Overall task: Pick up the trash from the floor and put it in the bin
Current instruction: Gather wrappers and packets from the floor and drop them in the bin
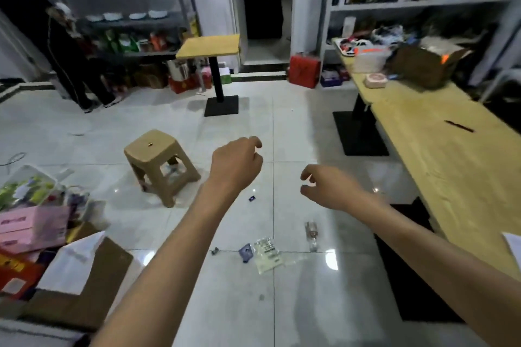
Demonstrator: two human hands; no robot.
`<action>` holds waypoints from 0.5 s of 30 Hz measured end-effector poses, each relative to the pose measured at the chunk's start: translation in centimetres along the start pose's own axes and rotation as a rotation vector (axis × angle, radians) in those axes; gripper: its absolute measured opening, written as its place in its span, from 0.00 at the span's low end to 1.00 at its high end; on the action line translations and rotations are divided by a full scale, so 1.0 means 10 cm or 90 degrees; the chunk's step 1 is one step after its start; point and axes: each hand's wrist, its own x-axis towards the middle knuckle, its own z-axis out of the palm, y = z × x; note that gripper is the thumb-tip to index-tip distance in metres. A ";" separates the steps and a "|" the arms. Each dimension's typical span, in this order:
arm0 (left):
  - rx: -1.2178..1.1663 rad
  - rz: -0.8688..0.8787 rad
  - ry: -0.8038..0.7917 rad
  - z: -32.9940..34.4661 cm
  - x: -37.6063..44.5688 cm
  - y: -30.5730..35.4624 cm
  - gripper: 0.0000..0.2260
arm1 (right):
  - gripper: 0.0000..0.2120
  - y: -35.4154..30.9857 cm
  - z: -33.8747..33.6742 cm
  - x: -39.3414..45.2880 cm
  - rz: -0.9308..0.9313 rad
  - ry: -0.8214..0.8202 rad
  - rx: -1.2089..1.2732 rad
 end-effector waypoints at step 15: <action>0.006 -0.038 -0.086 0.99 0.85 -0.70 0.18 | 0.21 -0.30 0.44 1.67 -0.018 -0.044 -0.016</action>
